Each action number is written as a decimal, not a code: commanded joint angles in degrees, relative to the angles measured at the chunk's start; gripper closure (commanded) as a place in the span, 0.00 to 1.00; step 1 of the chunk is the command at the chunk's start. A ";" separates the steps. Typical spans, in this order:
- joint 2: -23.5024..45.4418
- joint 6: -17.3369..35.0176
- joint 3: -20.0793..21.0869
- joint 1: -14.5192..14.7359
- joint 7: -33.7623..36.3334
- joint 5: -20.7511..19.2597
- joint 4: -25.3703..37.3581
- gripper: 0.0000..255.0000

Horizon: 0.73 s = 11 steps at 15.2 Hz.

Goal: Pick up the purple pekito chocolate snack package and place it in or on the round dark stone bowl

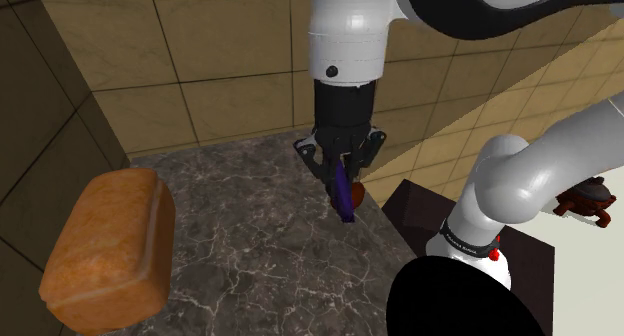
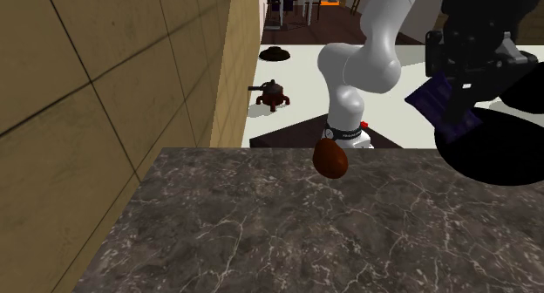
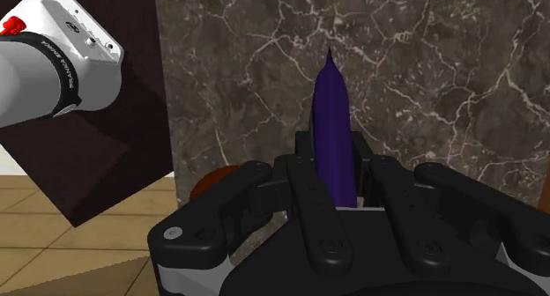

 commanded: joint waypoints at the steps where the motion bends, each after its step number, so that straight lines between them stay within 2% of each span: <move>1: -2.98 -1.01 0.33 1.62 1.46 1.68 -1.47 1.00; 11: -16.66 -7.08 2.70 10.36 10.83 9.72 -6.18 1.00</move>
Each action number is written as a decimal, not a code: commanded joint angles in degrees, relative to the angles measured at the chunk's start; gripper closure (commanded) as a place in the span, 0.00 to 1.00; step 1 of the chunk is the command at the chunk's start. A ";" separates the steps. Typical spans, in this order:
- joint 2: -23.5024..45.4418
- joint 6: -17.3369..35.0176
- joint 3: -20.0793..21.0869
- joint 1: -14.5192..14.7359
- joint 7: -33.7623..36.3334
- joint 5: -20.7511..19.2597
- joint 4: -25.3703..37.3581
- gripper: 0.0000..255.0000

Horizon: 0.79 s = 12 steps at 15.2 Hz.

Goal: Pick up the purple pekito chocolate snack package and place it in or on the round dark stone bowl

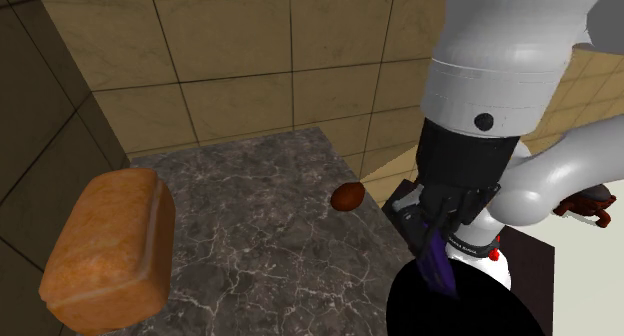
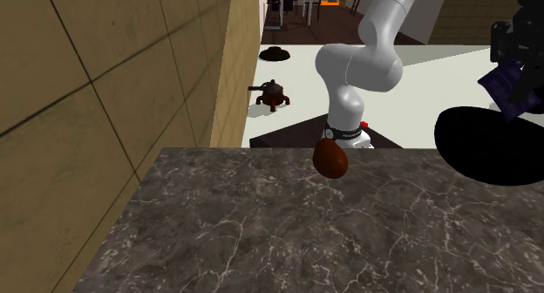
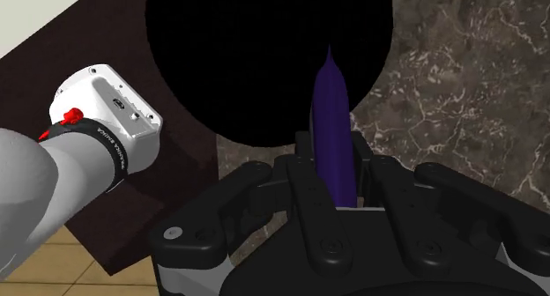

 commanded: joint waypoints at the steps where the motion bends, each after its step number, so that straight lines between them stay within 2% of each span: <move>1: -2.45 -1.41 0.40 1.72 2.11 1.51 -0.45 1.00; 6: -6.86 -4.01 2.59 5.30 7.88 5.35 -0.20 1.00; 12: -8.41 -0.67 4.50 6.09 6.93 7.17 -4.98 1.00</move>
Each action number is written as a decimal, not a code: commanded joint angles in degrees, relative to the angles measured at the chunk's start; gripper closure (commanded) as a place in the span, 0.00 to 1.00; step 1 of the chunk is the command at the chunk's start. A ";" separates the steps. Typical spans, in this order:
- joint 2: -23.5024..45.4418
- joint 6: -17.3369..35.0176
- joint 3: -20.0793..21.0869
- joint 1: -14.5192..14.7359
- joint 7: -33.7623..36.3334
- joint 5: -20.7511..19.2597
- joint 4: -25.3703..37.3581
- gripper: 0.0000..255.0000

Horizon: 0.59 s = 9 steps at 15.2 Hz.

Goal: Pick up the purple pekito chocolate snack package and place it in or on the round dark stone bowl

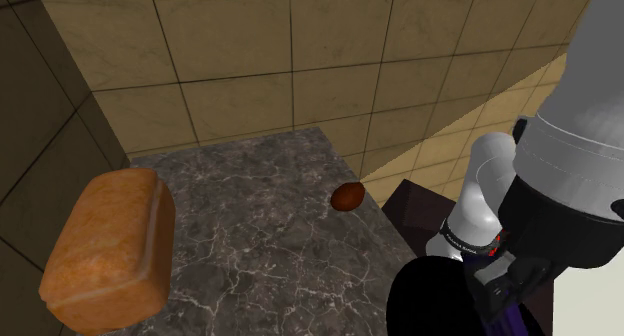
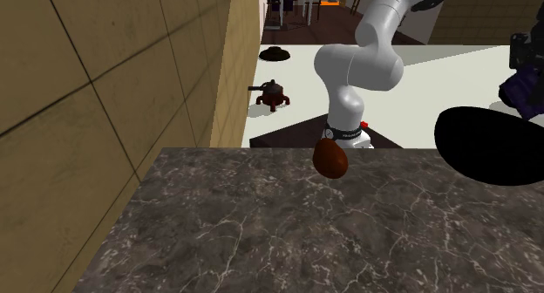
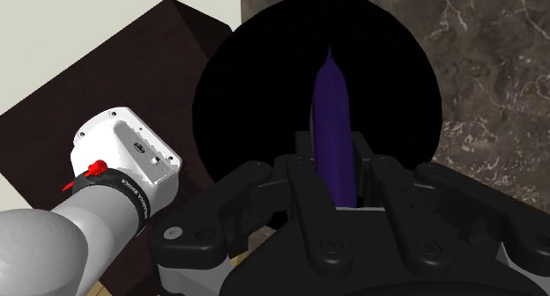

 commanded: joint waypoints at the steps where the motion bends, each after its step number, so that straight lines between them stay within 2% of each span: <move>1: -0.43 1.16 0.73 0.22 -0.30 0.66 -1.51 1.00; 9: -1.72 5.34 3.61 1.10 -1.41 3.31 -6.81 1.00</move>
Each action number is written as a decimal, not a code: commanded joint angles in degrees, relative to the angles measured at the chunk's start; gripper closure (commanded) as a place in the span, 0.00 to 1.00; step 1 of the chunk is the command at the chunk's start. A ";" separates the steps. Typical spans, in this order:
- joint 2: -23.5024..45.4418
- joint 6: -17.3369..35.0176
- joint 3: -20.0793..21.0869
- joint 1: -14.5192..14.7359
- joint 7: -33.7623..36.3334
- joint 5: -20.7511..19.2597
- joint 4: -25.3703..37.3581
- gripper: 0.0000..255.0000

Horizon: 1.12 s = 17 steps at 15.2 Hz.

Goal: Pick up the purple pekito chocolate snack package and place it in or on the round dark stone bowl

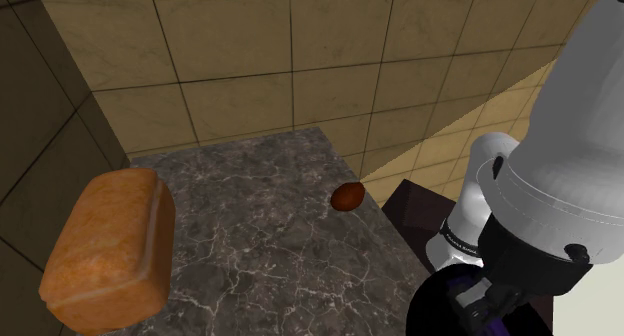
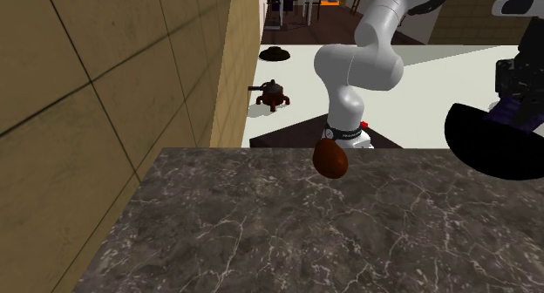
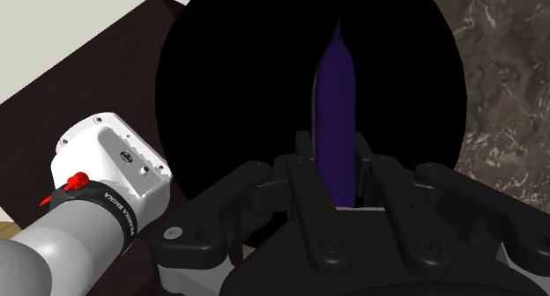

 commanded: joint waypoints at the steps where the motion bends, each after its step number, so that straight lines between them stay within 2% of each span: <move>1: 0.00 0.42 0.34 0.00 -0.18 0.19 -0.51 1.00; 7: 0.05 0.46 0.32 0.06 -0.14 0.15 -0.52 1.00; 8: 0.07 0.49 0.37 0.05 -0.11 0.18 -0.51 0.00; 13: 0.05 0.46 0.32 0.06 -0.14 0.15 -0.52 0.00; 17: 1.75 -4.90 -3.81 -1.16 0.68 -3.56 5.98 0.00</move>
